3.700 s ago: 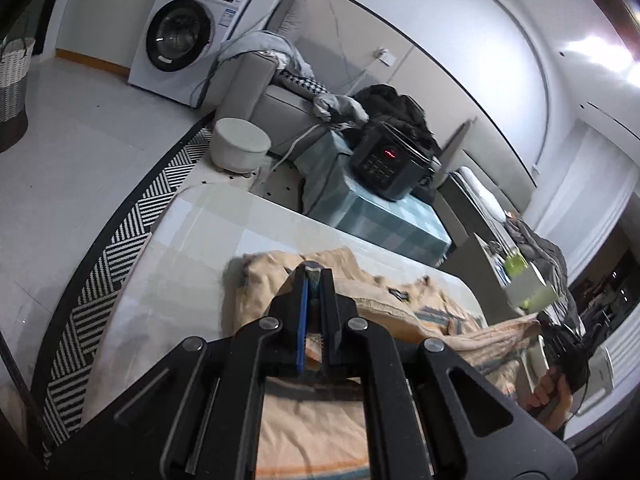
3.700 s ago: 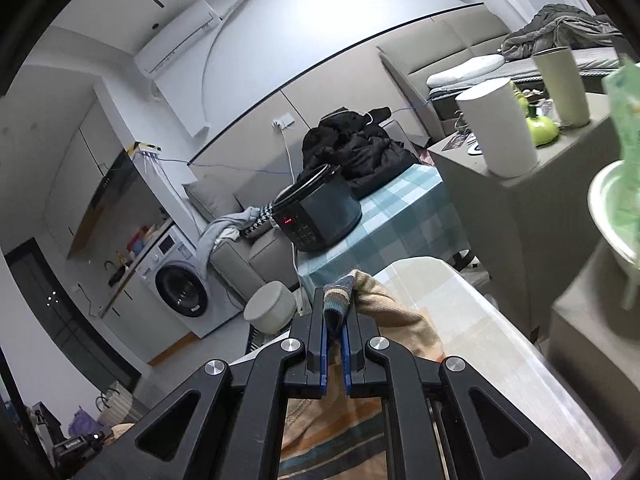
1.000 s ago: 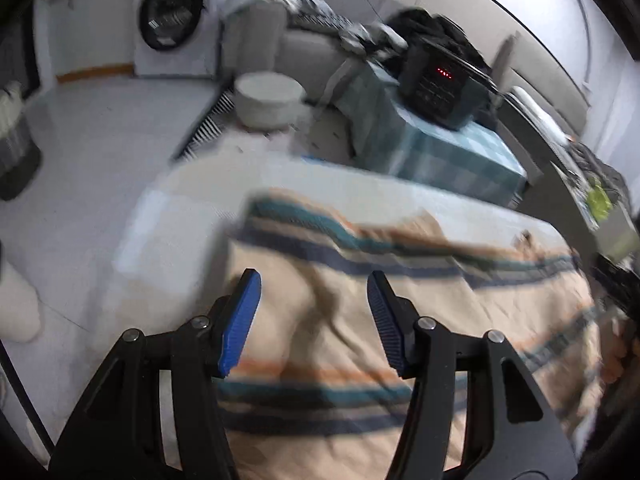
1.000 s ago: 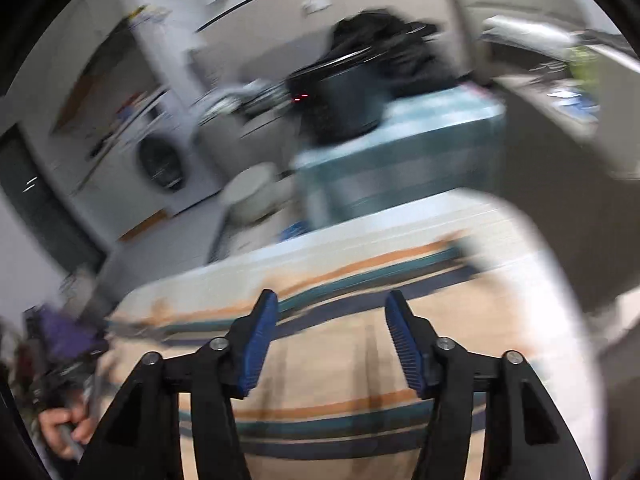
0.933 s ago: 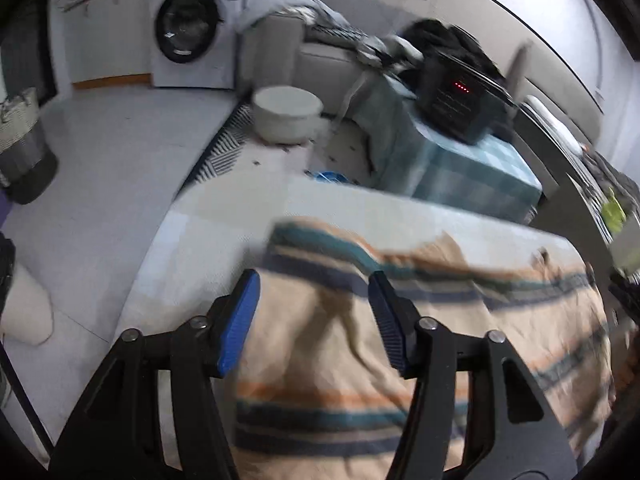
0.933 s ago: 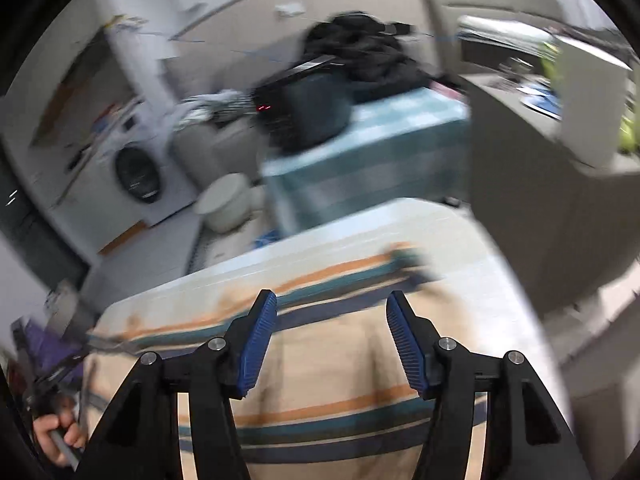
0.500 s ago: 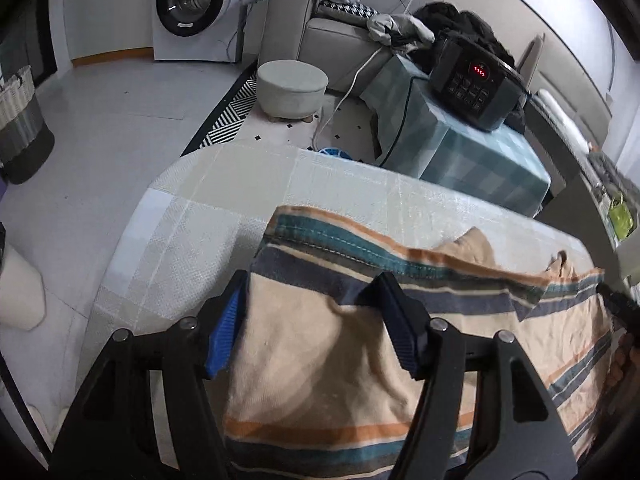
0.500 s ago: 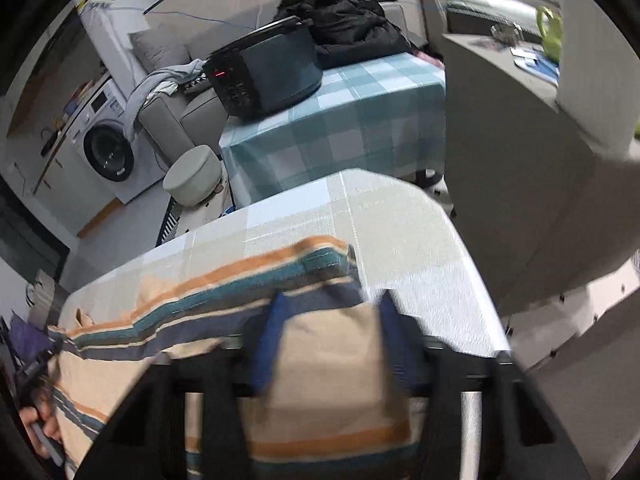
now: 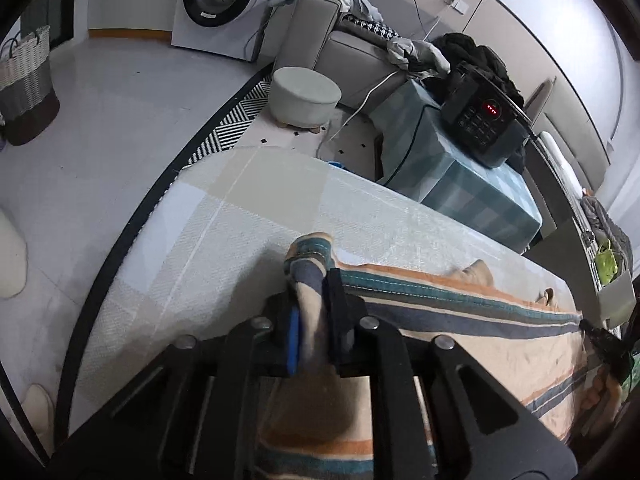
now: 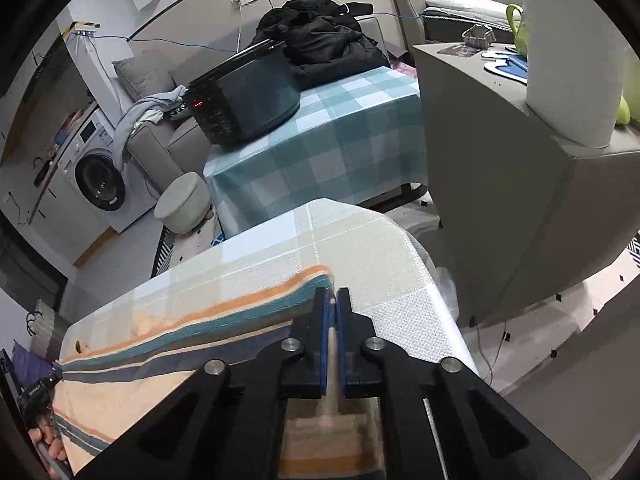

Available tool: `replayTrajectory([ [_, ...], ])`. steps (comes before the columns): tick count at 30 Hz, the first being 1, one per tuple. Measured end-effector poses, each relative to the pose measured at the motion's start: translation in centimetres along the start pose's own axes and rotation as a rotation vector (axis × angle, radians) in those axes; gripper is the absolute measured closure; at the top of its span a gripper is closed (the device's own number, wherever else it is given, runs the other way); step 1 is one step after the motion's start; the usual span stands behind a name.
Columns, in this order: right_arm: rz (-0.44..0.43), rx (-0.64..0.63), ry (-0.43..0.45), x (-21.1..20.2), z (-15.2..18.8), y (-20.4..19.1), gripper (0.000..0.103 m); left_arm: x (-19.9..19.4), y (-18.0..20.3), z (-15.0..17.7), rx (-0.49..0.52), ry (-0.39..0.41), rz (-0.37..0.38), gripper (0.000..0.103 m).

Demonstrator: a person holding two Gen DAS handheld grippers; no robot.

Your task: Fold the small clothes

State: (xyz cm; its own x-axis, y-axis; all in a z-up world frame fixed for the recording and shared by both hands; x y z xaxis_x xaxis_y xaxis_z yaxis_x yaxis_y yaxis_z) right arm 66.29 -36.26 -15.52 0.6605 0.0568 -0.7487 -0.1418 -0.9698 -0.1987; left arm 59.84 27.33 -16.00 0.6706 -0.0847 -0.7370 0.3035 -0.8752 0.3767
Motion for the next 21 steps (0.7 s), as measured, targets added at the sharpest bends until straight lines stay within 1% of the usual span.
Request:
replayTrajectory([
  [1, -0.005, 0.006, 0.006, -0.5, -0.1, 0.0, 0.087, -0.5, -0.1, 0.0, 0.002, 0.002, -0.012, 0.082],
  [2, -0.015, 0.009, 0.013, -1.2, -0.1, -0.1, 0.075, -1.1, -0.2, 0.1, 0.001, 0.004, -0.025, 0.079],
  [3, -0.027, 0.019, 0.029, -2.3, 0.0, -0.1, 0.063, -1.8, -0.3, 0.3, -0.002, 0.004, -0.034, 0.073],
  [4, -0.034, 0.024, 0.038, -3.0, 0.0, -0.1, 0.058, -2.8, -0.4, 0.6, -0.009, 0.002, -0.029, 0.066],
  [5, -0.051, 0.03, 0.045, -4.0, 0.2, -0.3, 0.053, -3.6, -0.4, 0.9, -0.014, -0.001, -0.022, 0.063],
  [8, -0.114, 0.03, 0.033, -7.1, 1.7, -1.0, 0.045, -6.8, -0.6, 2.6, -0.006, -0.007, -0.017, 0.052],
  [9, -0.131, 0.021, 0.024, -8.3, 2.5, -1.4, 0.038, -8.1, -0.7, 3.4, 0.0, -0.011, -0.019, 0.044],
  [10, -0.148, 0.013, 0.021, -9.3, 3.2, -1.7, 0.034, -9.4, -0.8, 4.2, 0.005, -0.015, -0.024, 0.032],
  [11, -0.167, 0.005, 0.022, -10.6, 4.1, -2.1, 0.027, -10.7, -0.8, 5.0, 0.015, -0.011, -0.023, 0.027],
  [12, -0.177, 0.0, 0.032, -11.8, 5.0, -2.3, 0.021, -12.3, -0.6, 5.9, 0.03, 0.006, -0.017, 0.02],
  [13, -0.187, -0.011, 0.04, -13.0, 5.8, -2.6, 0.019, -13.5, -0.6, 6.8, 0.043, 0.016, -0.016, 0.015],
  [14, -0.196, -0.022, 0.044, -14.5, 7.0, -3.0, 0.015, -14.7, -0.5, 7.7, 0.055, 0.014, -0.019, 0.012],
  [15, -0.203, -0.031, 0.042, -15.3, 7.8, -3.2, 0.011, -15.8, -0.5, 8.9, 0.065, 0.005, -0.019, 0.004],
  [16, -0.211, -0.036, 0.04, -16.2, 8.7, -3.4, 0.009, -16.9, -0.4, 9.9, 0.068, 0.004, -0.017, 0.002],
  [18, -0.202, -0.039, 0.04, -18.0, 10.5, -3.6, 0.0, -18.9, 0.0, 11.6, 0.078, 0.013, -0.008, 0.002],
  [21, -0.178, -0.053, 0.051, -20.0, 13.0, -3.3, 0.0, -21.8, 0.4, 14.0, 0.073, 0.032, 0.002, 0.001],
])
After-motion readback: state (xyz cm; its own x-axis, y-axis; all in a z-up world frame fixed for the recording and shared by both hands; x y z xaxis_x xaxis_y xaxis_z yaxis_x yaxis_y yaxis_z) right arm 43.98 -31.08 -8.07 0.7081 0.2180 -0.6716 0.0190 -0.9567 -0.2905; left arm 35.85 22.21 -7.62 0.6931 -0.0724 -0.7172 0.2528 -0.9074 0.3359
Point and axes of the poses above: each gripper's, at about its wrist camera, not at the fingertips, and x roughly the way its jaws point, y to its right, z to its underside, the point moved 7 cm from there along x, roughly the way its jaws point, and after that the axes turned 4 degrees about z, right-handed, at the moved point
